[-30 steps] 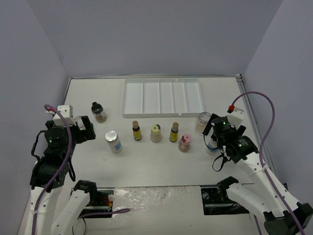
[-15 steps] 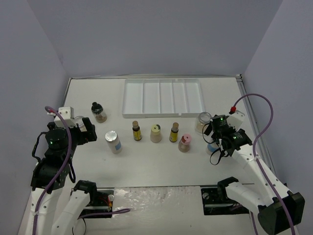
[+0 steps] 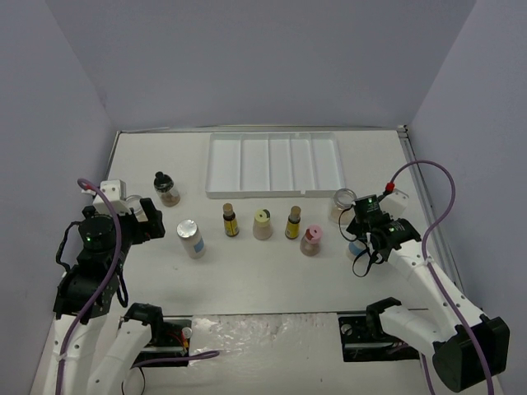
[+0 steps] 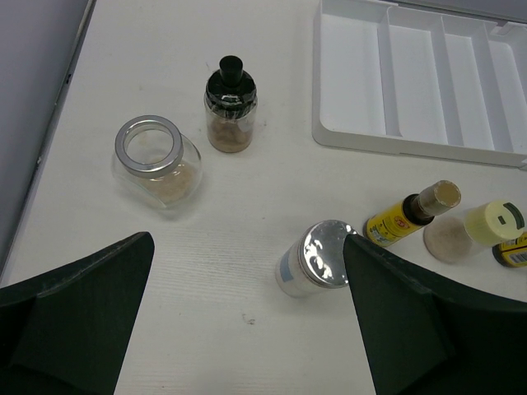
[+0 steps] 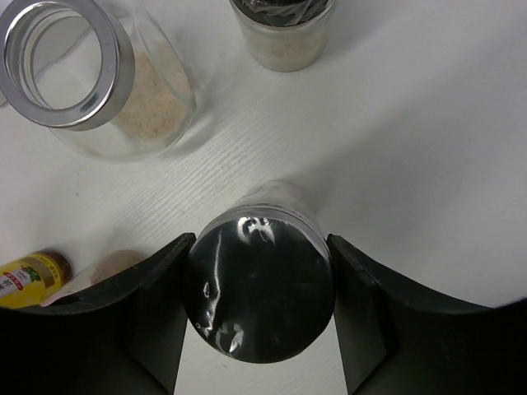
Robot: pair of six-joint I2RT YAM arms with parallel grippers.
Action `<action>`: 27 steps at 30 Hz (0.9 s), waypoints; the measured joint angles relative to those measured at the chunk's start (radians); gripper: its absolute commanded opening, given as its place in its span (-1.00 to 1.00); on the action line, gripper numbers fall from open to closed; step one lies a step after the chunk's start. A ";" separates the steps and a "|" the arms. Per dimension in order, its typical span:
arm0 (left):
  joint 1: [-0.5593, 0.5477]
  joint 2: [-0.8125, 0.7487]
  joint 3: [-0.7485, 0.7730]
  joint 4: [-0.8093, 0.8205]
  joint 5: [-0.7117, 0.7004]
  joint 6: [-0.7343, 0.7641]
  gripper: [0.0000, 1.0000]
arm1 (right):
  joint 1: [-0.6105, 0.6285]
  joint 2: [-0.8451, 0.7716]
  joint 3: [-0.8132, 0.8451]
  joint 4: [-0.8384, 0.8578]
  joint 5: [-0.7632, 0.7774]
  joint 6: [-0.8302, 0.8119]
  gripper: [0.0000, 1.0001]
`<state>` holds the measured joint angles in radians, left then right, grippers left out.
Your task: Organize the condiment bottles
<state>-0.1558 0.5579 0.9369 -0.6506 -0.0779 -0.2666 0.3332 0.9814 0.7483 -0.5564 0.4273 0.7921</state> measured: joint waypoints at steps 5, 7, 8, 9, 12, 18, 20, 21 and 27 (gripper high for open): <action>0.000 0.003 -0.001 0.005 0.005 -0.005 0.94 | 0.001 -0.006 0.014 -0.031 -0.018 -0.014 -0.99; 0.000 0.004 -0.001 0.006 0.009 -0.008 0.94 | 0.001 -0.008 0.038 -0.058 -0.031 -0.026 -1.00; 0.000 0.006 -0.001 0.006 0.011 -0.008 0.94 | 0.002 -0.008 0.063 -0.077 -0.041 -0.038 -1.00; 0.000 0.008 -0.001 0.007 0.012 -0.008 0.94 | 0.002 -0.007 0.094 -0.096 -0.052 -0.053 -1.00; 0.000 0.014 -0.001 0.010 0.015 -0.008 0.94 | 0.002 -0.008 0.215 -0.126 -0.085 -0.101 -1.00; 0.000 0.026 -0.001 0.014 0.024 -0.011 0.94 | 0.002 0.055 0.498 -0.209 -0.156 -0.212 -1.00; 0.000 0.030 -0.001 0.016 0.026 -0.012 0.94 | 0.002 0.088 0.591 -0.211 -0.167 -0.247 -1.00; 0.000 0.033 -0.001 0.019 0.026 -0.012 0.94 | 0.002 0.113 0.638 -0.216 -0.171 -0.266 -1.00; 0.000 0.055 -0.001 0.029 0.026 -0.012 0.94 | -0.010 0.373 0.968 -0.216 -0.189 -0.383 -1.00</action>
<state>-0.1558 0.6127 0.9356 -0.6215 -0.0517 -0.2784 0.3231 1.3543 1.7163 -0.7722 0.2380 0.4087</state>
